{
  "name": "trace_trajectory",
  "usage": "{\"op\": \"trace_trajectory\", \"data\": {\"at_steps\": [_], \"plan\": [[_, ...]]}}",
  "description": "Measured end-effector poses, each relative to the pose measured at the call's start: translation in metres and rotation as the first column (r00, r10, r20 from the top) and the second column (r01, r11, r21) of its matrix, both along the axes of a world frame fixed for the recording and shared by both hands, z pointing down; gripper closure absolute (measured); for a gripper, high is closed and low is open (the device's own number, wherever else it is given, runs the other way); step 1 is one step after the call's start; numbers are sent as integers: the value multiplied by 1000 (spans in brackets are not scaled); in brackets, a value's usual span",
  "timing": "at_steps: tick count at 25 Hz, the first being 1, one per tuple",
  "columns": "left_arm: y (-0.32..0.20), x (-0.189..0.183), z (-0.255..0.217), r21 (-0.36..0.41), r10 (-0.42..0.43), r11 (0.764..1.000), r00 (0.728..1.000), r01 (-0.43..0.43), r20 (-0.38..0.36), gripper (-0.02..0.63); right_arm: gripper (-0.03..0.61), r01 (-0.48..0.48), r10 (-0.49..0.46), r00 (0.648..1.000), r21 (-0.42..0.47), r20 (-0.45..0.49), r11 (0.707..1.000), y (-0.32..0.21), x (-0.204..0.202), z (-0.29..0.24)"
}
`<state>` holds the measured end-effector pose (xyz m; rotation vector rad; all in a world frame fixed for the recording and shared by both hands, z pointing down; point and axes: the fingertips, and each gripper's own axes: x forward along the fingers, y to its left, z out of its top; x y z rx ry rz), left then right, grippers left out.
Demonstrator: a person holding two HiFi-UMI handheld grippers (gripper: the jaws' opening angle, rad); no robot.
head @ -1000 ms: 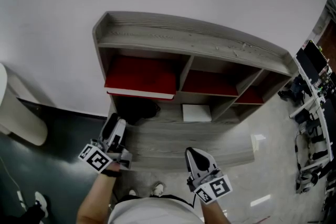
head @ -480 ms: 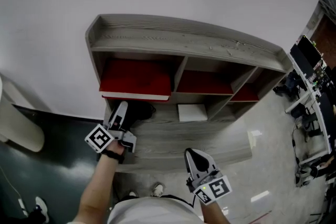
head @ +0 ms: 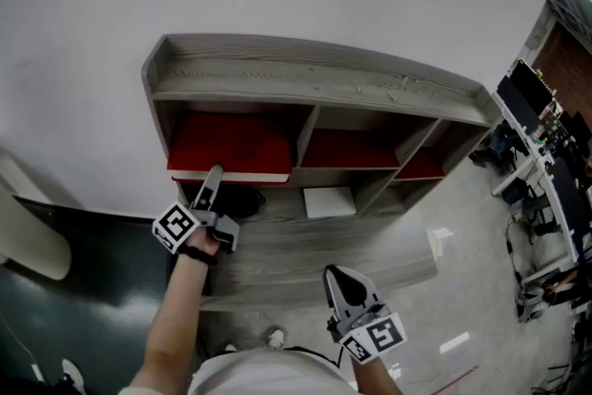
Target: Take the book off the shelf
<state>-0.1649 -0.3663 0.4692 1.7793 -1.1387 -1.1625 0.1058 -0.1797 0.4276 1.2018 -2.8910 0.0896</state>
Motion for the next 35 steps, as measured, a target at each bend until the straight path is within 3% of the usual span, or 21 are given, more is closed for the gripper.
{"op": "trace_trajectory", "data": {"at_steps": [7, 12, 19, 24, 27, 35], "plan": [[-13, -4, -8, 17, -47, 999, 997, 48, -56, 106, 555, -4, 4, 1000, -4, 6, 1000, 6, -1, 2], [-22, -7, -3, -14, -72, 997, 997, 72, -30, 107, 555, -12, 12, 1000, -3, 9, 1000, 9, 0, 1], [-29, -11, 4, -9, -99, 995, 991, 98, -93, 110, 555, -47, 47, 999, -14, 12, 999, 17, 15, 5], [-34, -8, 2, -18, -96, 995, 993, 95, -67, 115, 555, -66, 66, 998, -17, 11, 998, 20, 23, 5], [-33, -8, 0, -16, -98, 995, 994, 97, -45, 150, 555, -66, 66, 998, -15, 13, 998, 21, 26, 6], [-31, -7, 1, -46, -99, 994, 994, 97, -52, 186, 555, -69, 69, 997, -10, 25, 998, 25, 33, 4]]}}
